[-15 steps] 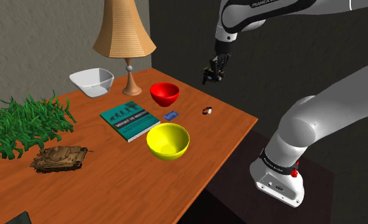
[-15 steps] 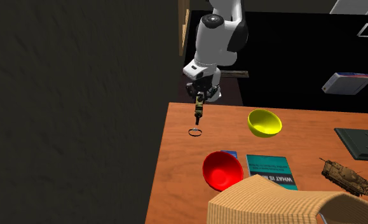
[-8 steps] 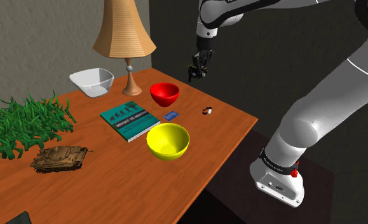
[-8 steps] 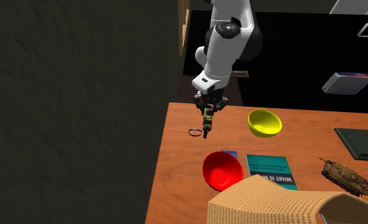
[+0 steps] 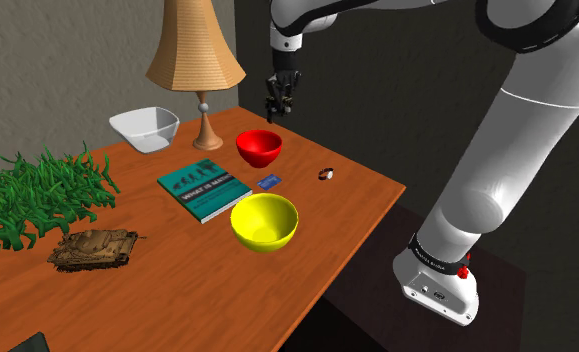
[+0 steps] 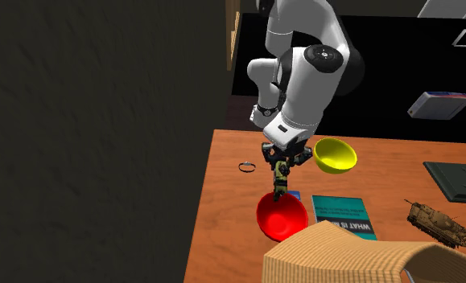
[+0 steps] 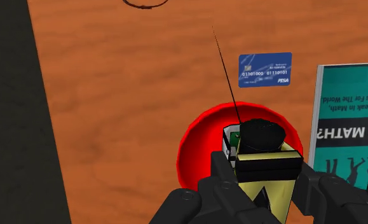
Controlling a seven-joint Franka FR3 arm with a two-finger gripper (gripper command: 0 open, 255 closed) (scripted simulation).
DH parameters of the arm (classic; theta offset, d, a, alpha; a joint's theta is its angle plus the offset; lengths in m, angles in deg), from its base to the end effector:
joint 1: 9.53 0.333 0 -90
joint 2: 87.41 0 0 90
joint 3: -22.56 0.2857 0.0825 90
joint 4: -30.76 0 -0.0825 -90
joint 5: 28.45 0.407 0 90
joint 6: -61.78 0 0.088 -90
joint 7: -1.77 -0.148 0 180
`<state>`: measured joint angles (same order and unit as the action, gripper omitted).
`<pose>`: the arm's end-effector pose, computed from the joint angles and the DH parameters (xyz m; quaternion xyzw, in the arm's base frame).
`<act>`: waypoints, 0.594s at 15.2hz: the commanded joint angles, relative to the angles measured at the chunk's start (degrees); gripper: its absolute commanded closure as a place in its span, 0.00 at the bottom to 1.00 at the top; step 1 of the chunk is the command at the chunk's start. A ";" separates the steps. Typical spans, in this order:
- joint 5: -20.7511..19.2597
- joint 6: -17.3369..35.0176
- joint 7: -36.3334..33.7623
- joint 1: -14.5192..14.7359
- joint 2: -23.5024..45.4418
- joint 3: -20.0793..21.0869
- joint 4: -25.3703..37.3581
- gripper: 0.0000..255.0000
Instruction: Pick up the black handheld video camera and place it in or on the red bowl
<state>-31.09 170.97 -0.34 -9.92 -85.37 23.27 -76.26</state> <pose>0.5926 -0.0018 0.4130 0.9997 -0.0081 0.0016 0.0215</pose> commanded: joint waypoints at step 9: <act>-0.50 -1.74 -3.16 1.85 13.83 1.28 15.44 1.00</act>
<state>-31.58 168.53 -3.47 -8.06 -71.69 24.56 -60.32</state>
